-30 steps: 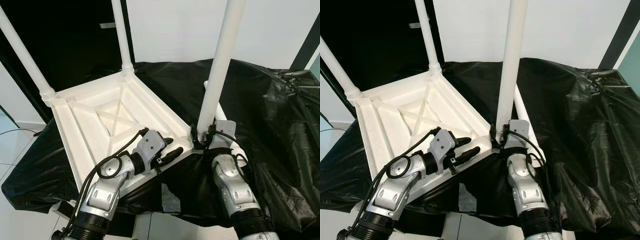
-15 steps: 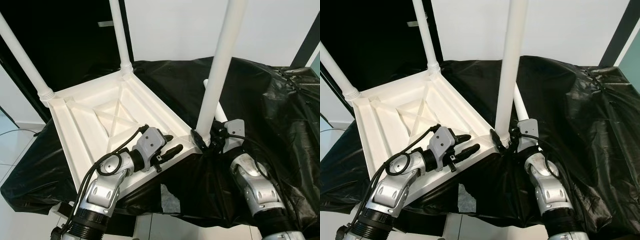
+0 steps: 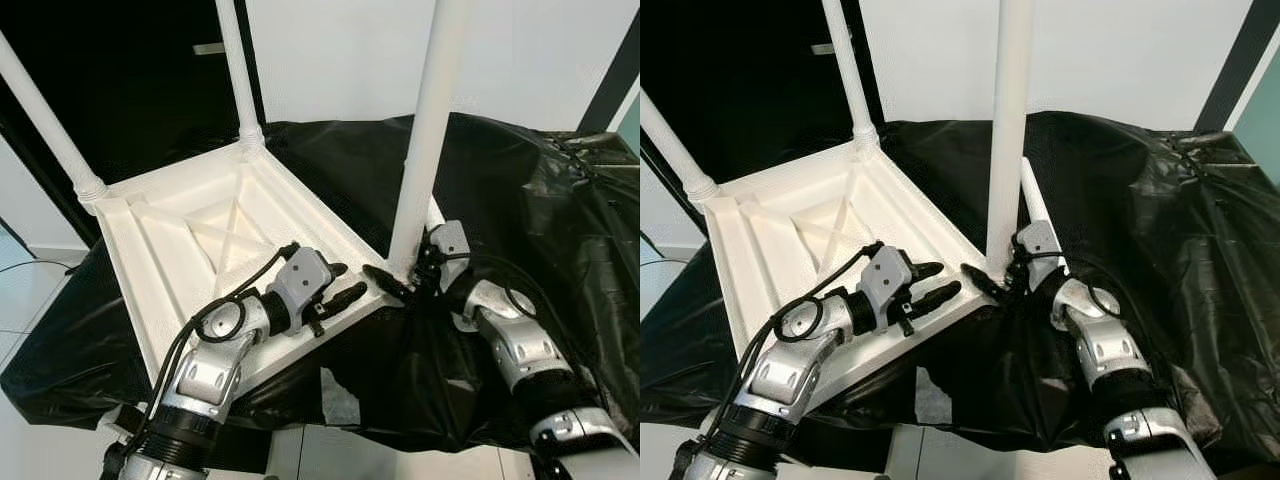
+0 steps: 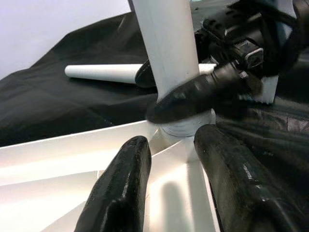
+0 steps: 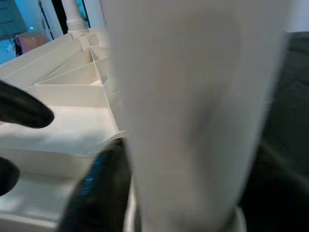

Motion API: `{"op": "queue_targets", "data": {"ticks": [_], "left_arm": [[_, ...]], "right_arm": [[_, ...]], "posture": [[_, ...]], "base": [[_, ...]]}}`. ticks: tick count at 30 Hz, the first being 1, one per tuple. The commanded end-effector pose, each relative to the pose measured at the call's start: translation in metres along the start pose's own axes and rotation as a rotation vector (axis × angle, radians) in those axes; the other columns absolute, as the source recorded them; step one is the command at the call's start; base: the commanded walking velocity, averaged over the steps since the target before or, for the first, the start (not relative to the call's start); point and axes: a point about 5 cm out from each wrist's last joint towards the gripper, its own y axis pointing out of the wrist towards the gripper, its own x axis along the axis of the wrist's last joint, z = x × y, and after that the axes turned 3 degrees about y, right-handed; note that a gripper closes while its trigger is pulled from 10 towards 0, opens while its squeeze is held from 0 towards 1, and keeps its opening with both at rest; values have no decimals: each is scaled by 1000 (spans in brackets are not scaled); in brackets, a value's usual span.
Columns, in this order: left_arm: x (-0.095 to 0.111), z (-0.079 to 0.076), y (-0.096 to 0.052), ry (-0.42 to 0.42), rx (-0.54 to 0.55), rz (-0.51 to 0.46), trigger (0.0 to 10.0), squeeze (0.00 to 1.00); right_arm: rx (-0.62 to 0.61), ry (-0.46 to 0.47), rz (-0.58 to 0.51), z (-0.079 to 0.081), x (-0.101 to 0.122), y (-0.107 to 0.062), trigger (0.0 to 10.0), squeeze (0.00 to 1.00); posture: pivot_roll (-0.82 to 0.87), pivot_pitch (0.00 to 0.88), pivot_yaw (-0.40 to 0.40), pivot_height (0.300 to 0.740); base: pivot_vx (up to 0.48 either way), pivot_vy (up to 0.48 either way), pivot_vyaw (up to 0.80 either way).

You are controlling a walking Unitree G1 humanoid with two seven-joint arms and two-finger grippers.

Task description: Building children table

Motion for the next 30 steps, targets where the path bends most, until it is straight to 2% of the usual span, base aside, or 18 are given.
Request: {"op": "queue_targets", "data": {"ticks": [1, 6, 10, 11, 12, 13, 14, 19, 20, 21, 22, 23, 27, 30], "left_arm": [[-4, -4, -3, -7, -27, 12, 10000, 0], [-7, -14, -7, -23, -74, 17, 10000, 0], [-8, -19, -8, -27, -84, 17, 10000, 0], [-8, -19, -8, -24, -79, 16, 10000, 0], [-9, -19, -8, -21, -69, 17, 10000, 0], [-10, -17, -7, -25, -48, 26, 10000, 0], [-10, -17, -7, -25, -48, 26, 10000, 0], [-12, -14, -7, -22, 22, 30, 10000, 0], [-12, -14, -7, -22, 22, 30, 10000, 0], [-13, -14, -8, -27, 26, 32, 10000, 0], [-13, -15, -9, -35, 28, 33, 10000, 0], [-13, -15, -10, -37, 27, 34, 10000, 0], [-13, -15, -11, -45, 27, 36, 10000, 0], [-13, -14, -12, -51, 26, 39, 10000, 0]], "right_arm": [[43, -6, 14, 3, -3, 3, 0, 0], [32, 25, 25, -2, -9, -3, 0, 0], [-41, 42, 20, -6, -12, -6, 0, 0], [-58, 53, 8, -5, -11, -6, 3059, 0], [-82, 55, 2, -5, -11, -6, 4706, 0], [-120, 52, 9, -6, -12, -6, 10000, 0], [-120, 52, 9, -6, -12, -6, 10000, 0], [-323, 66, 11, -1, -17, -5, 10000, 0], [-323, 66, 11, -1, -17, -5, 10000, 0], [-379, 85, 16, 2, -19, -5, 10000, 0], [-524, 130, 42, 7, -26, -5, 10000, 0], [-577, 137, 50, 9, -28, -6, 10000, 0], [-647, 160, 49, 14, -30, -6, 10000, 0], [-768, 170, 53, 19, -31, -7, 10000, 0]], "posture": [[28, 0, 23, 740], [36, 0, 13, 740], [36, 0, 12, 740], [36, 0, 12, 740], [37, 0, 11, 740], [37, 0, 11, 740], [37, 0, 11, 740], [37, 0, 16, 740], [37, 0, 16, 740], [38, 0, 17, 740], [38, 0, 21, 740], [38, 0, 21, 740], [35, 0, 26, 740], [33, 0, 30, 740]], "base": [[0, 0, 0], [0, 0, 0], [0, 0, 0], [0, 0, 0], [0, 0, 0], [0, 0, 0], [0, 0, 0], [0, 0, 0], [0, 0, 0], [0, 0, 0], [0, 0, 0], [0, 0, 0], [0, 0, 0], [0, 0, 0]]}}
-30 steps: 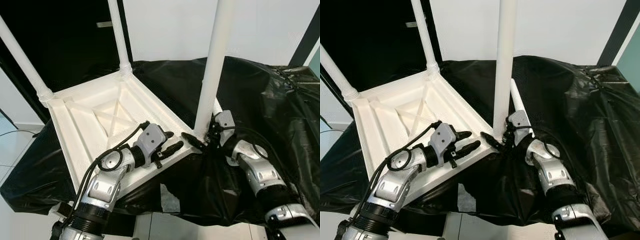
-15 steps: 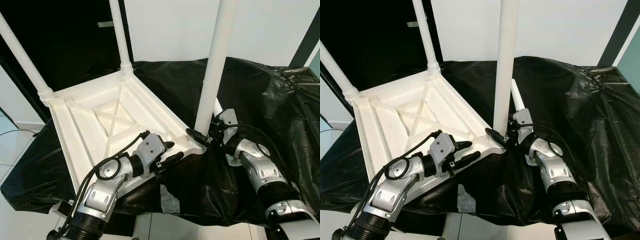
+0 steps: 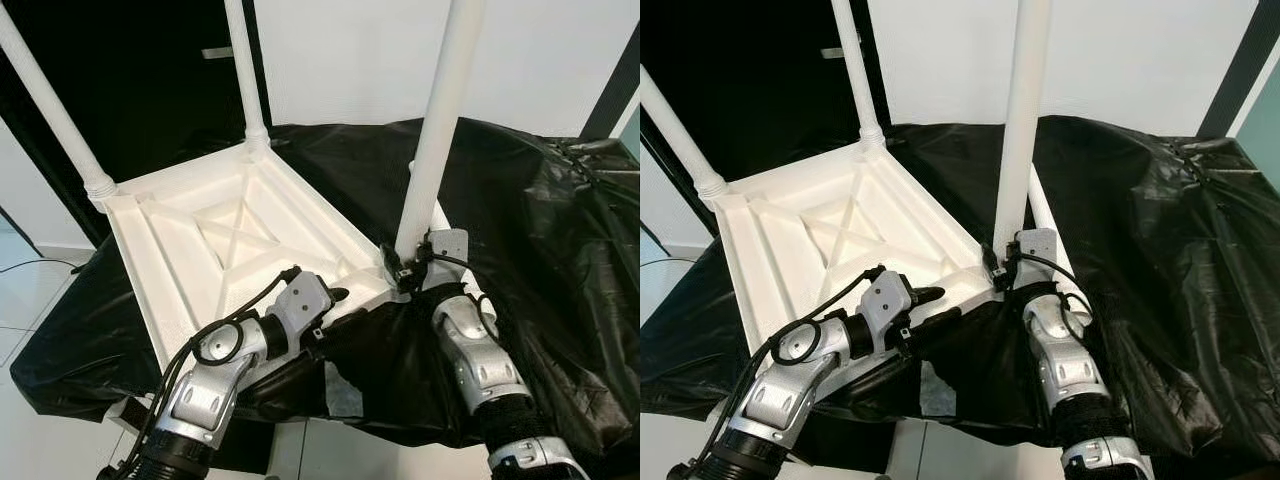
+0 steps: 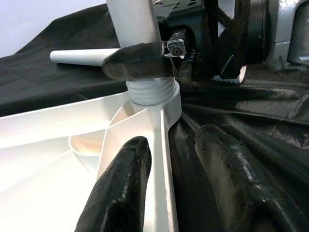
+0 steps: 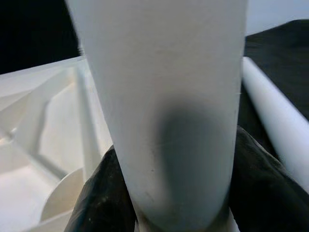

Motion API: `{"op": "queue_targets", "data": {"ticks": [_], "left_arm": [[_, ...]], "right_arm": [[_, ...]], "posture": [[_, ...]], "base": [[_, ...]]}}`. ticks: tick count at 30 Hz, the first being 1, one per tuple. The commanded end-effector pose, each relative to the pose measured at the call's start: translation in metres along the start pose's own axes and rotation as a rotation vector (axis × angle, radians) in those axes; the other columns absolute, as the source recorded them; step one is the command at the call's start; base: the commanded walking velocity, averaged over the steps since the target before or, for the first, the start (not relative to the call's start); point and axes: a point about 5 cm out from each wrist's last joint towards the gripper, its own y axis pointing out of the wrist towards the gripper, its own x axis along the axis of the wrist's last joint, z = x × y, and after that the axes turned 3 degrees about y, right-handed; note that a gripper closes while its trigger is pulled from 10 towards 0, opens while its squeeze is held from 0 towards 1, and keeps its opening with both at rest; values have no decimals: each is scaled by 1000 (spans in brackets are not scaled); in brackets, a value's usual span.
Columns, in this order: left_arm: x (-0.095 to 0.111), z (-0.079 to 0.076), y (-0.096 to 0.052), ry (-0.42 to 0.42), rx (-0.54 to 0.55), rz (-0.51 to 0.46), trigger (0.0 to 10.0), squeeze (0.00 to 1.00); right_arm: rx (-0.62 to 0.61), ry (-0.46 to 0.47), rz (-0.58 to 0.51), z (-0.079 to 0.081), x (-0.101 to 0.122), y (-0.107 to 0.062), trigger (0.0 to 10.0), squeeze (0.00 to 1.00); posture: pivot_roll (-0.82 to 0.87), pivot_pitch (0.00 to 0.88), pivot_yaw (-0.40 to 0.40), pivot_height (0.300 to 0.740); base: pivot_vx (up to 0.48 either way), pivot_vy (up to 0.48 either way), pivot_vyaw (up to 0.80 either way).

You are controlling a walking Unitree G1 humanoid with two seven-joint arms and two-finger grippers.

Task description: Building children table

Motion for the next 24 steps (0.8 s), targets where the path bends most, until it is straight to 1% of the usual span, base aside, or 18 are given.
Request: {"op": "queue_targets", "data": {"ticks": [1, 2, 3, 4, 5, 7, 12, 15, 16, 17, 19, 20, 21, 22, 24], "left_arm": [[-2, 4, -3, -17, 77, 11, 10000, 0], [-2, 4, -3, -18, 77, 12, 10000, 0], [-2, 4, -3, -18, 77, 12, 10000, 0], [-2, 4, -3, -21, 80, 13, 10000, 0], [-2, 4, -3, -21, 80, 13, 10000, 0], [-2, 6, -3, -13, 87, 13, 10000, 0], [0, 8, -2, -8, 107, 13, 10000, 0], [1, 10, -3, -2, 119, 15, 10000, 0], [1, 10, -3, 2, 124, 16, 10000, 0], [0, 10, -4, -1, 135, 24, 10000, 0], [0, 10, -4, -1, 135, 24, 10000, 0], [0, 12, -6, 9, 152, 26, 10000, 0], [0, 12, -6, 9, 152, 26, 10000, 0], [1, 13, -7, 15, 156, 26, 10000, 0], [1, 13, -8, 19, 157, 25, 10000, 0]], "right_arm": [[-109, -13, 92, -15, -19, -9, 10000, 0], [-162, -2, 90, -13, -19, -10, 10000, 0], [-162, -2, 90, -13, -19, -10, 10000, 0], [-159, 4, 81, -7, -18, -11, 10000, 0], [-159, 4, 81, -7, -18, -11, 10000, 0], [-151, 10, 68, -2, -15, -12, 10000, 0], [-152, 0, 65, -4, -14, -13, 10000, 0], [-150, -24, 63, -6, -13, -13, 10000, 0], [-138, -20, 59, -7, -13, -13, 10000, 216], [-126, -29, 52, -7, -12, -14, 10000, 976], [-126, -29, 52, -7, -12, -14, 10000, 976], [-68, -29, 21, -11, -7, -16, 10000, 1000], [-68, -29, 21, -11, -7, -16, 10000, 1000], [-32, -20, 2, -15, -4, -18, 10000, 1000], [-9, -13, -10, -17, -2, -19, 10000, 1000]], "posture": [[33, 0, 30, 740], [33, 0, 34, 740], [33, 0, 34, 740], [26, 0, 40, 740], [26, 0, 40, 740], [32, 0, 36, 740], [36, 0, 32, 740], [39, 0, 25, 740], [41, 0, 18, 740], [41, 0, 18, 740], [41, 0, 18, 740], [42, 0, 13, 740], [42, 0, 13, 740], [42, 0, 11, 740], [42, 0, 11, 740]], "base": [[0, 0, 0], [0, 0, 0], [0, 0, 0], [0, 0, 0], [0, 0, 0], [0, 0, 0], [0, 0, 0], [0, 0, 0], [0, 0, 0], [0, 0, 0], [0, 0, 0], [0, 0, 0], [0, 0, 0], [0, 0, 0], [0, 0, 0]]}}
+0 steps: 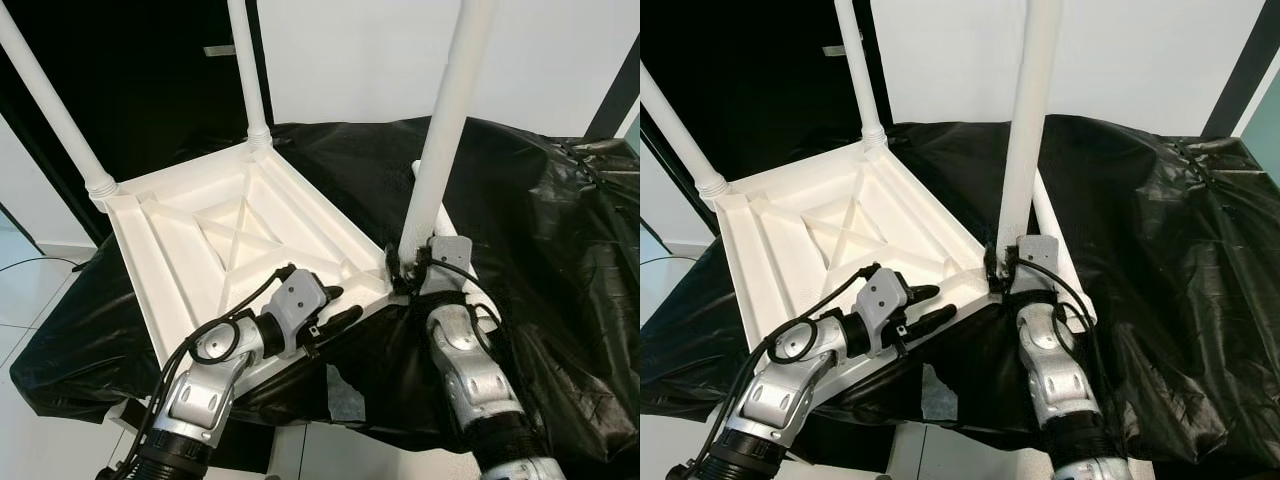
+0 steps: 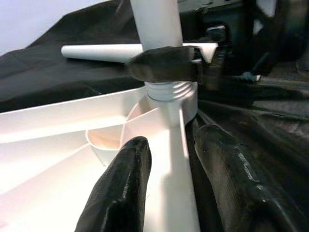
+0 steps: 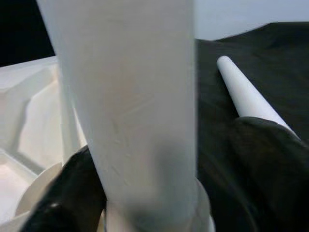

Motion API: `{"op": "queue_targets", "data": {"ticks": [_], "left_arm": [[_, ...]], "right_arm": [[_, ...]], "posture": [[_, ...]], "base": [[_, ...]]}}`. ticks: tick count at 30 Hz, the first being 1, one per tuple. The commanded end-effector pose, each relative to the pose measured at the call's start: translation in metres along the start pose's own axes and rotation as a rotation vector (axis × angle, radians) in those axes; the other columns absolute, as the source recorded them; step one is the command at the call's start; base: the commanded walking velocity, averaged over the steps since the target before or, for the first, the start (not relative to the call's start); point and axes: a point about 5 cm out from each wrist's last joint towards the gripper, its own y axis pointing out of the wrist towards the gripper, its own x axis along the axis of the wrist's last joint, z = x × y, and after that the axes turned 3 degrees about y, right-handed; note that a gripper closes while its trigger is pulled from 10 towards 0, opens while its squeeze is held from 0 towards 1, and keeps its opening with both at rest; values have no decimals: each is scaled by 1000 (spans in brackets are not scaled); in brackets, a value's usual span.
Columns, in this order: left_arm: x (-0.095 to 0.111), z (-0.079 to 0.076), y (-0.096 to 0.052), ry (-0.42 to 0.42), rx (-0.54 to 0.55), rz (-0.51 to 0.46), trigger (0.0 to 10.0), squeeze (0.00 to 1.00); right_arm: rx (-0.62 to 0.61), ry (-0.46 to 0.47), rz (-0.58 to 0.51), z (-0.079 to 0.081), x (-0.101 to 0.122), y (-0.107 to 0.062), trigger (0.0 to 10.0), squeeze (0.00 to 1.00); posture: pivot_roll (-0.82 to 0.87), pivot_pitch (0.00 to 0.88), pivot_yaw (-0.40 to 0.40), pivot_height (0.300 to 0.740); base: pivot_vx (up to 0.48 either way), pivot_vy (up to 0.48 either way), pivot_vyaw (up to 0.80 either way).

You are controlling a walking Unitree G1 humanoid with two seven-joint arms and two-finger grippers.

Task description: Building children table

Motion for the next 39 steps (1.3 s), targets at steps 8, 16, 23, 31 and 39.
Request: {"op": "queue_targets", "data": {"ticks": [8, 16, 23, 31, 39], "left_arm": [[0, 10, -6, 23, 122, 17, 10000, 0], [3, 14, -1, 40, 117, 6, 10000, 0], [4, 16, 1, 51, 131, 0, 10000, 0], [6, 20, 2, 66, 158, 1, 10000, 0], [3, 18, -2, 57, 178, 10, 10000, 0]], "right_arm": [[309, 17, 3, -26, 2, -11, 10000, 0], [513, -38, 54, -27, 6, 14, 10000, 0], [589, -41, 68, -22, 9, 29, 10000, 0], [677, -80, 88, -15, 9, 39, 0, 0], [535, -87, 148, -26, -8, 33, 0, 0]], "posture": [[30, 0, 22, 740], [32, 0, 14, 740], [45, 0, 5, 740], [78, 0, -22, 740], [82, 0, -26, 740]], "base": [[0, 0, 0], [0, 0, 0], [0, 0, 0], [0, 0, 0], [0, 0, 0]]}}
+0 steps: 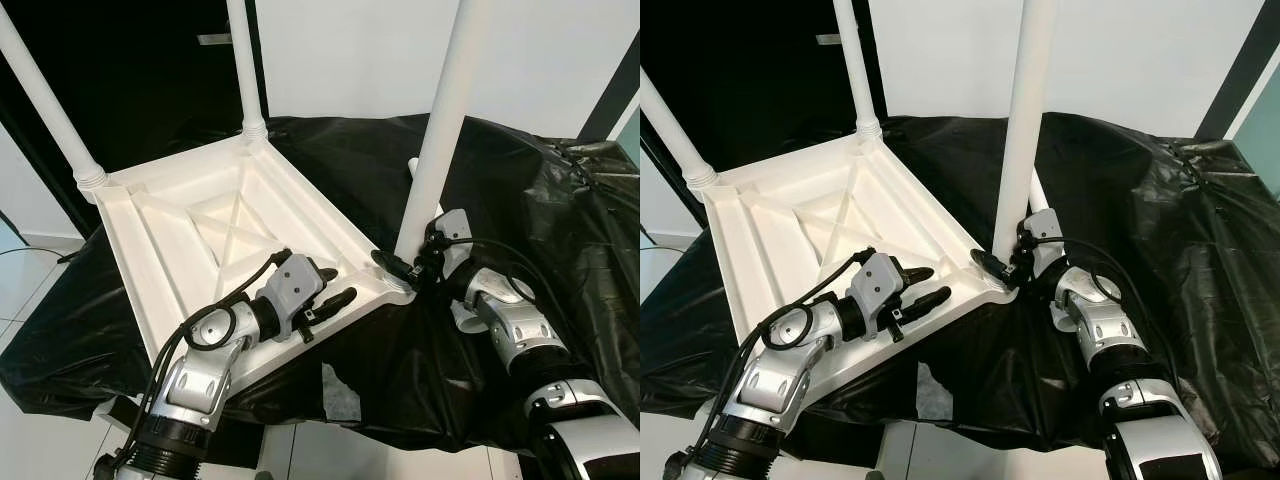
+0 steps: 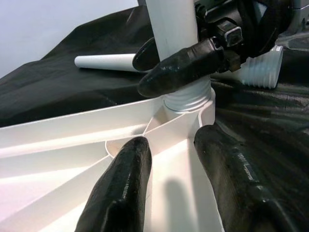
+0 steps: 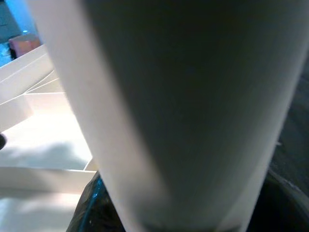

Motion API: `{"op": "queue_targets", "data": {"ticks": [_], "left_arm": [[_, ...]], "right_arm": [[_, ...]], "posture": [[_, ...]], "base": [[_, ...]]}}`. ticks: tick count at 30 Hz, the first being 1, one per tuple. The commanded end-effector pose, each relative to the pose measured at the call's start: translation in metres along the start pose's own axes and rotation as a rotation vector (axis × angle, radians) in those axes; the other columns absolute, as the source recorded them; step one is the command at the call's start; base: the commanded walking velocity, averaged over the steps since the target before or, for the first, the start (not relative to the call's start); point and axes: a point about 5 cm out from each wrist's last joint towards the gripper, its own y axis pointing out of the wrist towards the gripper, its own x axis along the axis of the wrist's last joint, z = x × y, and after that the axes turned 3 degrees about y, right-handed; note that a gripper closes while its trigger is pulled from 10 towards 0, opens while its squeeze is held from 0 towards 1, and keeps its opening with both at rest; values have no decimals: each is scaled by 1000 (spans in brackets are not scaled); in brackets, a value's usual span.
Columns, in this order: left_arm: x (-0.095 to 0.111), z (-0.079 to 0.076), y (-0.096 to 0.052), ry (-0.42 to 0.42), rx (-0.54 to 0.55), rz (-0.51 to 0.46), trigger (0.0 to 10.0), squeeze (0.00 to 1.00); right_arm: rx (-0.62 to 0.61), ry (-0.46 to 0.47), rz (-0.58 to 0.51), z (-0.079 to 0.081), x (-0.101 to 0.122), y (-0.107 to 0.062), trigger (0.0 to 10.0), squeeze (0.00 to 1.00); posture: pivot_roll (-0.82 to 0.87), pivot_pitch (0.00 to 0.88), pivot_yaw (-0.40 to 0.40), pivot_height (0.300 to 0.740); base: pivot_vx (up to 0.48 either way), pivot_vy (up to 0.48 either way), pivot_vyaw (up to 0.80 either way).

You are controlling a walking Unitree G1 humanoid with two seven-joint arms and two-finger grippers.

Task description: Building children table

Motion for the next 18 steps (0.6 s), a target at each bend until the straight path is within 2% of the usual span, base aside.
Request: {"op": "queue_targets", "data": {"ticks": [1, 2, 3, 7, 9, 12, 18], "left_arm": [[-3, 6, -3, 5, 143, 17, 10000, 0], [-3, 5, -4, 4, 141, 18, 10000, 0], [-3, 4, -4, 1, 135, 20, 10000, 0], [-4, 3, -4, 2, 128, 23, 10000, 0], [-6, 3, -5, 4, 119, 30, 10000, 0], [-6, 5, -6, 5, 119, 31, 10000, 0], [-7, 5, -5, 3, 120, 31, 10000, 0]], "right_arm": [[-68, 0, 65, 0, -15, -6, 0, 0], [-93, -9, 77, 0, -18, -7, 0, 0], [-117, 0, 77, 3, -20, -7, 10000, 0], [-144, 5, 70, 7, -22, -7, 10000, 0], [-282, 21, 51, 16, -26, -7, 10000, 0], [-450, 40, 54, 21, -28, -10, 10000, 0], [-590, 52, 40, 31, -28, -11, 10000, 0]], "posture": [[82, 0, -26, 740], [80, 0, -24, 740], [78, 0, -18, 740], [75, 0, -15, 740], [61, 0, -6, 740], [55, 0, -5, 740], [42, 0, -6, 740]], "base": [[0, 0, 0], [0, 0, 0], [0, 0, 0], [0, 0, 0], [0, 0, 0], [0, 0, 0], [0, 0, 0]]}}
